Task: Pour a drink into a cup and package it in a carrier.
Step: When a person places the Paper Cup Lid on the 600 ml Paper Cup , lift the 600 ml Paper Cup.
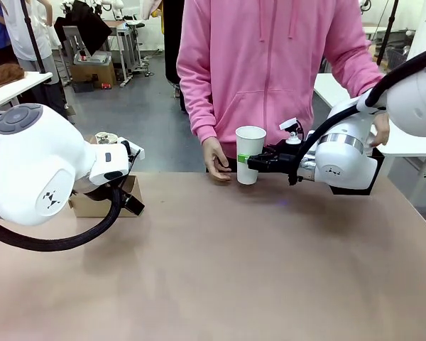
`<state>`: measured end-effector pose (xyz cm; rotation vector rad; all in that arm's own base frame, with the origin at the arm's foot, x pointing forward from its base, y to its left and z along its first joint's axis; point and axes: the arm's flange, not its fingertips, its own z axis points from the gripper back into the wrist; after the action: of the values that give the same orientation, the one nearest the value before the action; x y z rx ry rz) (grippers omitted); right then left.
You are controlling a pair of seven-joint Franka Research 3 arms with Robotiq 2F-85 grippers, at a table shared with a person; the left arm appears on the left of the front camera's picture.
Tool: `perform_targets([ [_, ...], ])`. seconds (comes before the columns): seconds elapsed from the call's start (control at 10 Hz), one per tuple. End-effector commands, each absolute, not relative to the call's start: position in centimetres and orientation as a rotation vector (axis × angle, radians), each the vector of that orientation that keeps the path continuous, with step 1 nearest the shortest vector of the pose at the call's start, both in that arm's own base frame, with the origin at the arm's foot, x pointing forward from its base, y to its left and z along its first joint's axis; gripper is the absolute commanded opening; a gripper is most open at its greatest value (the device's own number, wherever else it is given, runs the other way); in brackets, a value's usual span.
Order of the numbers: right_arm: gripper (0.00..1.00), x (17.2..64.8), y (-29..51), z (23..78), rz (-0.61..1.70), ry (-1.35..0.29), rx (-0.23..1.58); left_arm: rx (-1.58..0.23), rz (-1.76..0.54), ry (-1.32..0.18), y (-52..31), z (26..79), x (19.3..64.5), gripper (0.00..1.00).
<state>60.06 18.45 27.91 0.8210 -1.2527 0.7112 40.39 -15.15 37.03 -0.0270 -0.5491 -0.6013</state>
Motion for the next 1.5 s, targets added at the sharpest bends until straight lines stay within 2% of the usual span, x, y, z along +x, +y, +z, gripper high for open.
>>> perform_targets([
  [0.0,0.87,59.77,18.51,28.29,0.707,-1.255,0.822,-0.029,-0.601,-0.550,-15.13,37.05,40.38,1.00],
  [1.4,0.87,59.77,18.51,28.29,0.707,-1.255,0.822,-0.029,-0.601,-0.550,-15.13,37.05,40.38,1.00],
])
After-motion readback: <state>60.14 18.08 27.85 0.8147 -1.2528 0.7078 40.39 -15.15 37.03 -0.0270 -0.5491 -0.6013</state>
